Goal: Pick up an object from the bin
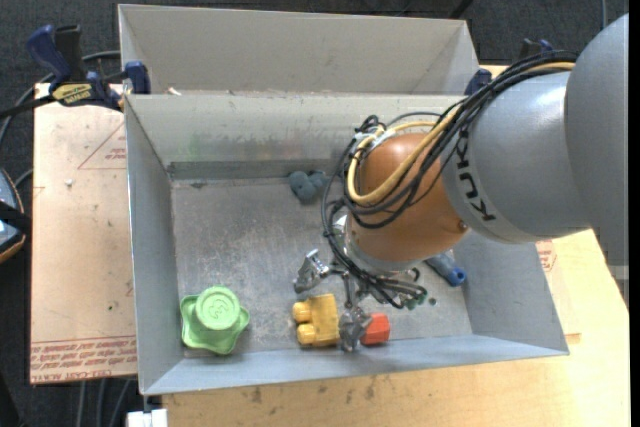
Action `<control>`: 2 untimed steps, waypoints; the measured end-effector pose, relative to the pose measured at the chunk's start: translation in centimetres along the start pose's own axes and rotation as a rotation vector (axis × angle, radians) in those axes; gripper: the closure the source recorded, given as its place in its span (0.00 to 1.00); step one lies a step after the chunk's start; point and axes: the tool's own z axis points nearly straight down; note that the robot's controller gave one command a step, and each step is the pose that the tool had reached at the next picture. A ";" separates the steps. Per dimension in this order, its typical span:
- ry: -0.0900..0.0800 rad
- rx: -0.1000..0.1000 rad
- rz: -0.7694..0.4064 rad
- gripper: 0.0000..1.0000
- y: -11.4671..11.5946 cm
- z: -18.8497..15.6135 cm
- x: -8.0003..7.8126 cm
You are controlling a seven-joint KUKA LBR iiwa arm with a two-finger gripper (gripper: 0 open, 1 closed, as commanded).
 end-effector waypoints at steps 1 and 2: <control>-0.022 0.008 -0.064 0.00 -0.7 1.3 0.3; -0.024 0.011 -0.063 1.00 -0.8 1.1 0.2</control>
Offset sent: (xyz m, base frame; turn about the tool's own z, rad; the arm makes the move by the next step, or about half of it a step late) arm -0.0032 -0.0096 -0.0158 -0.0667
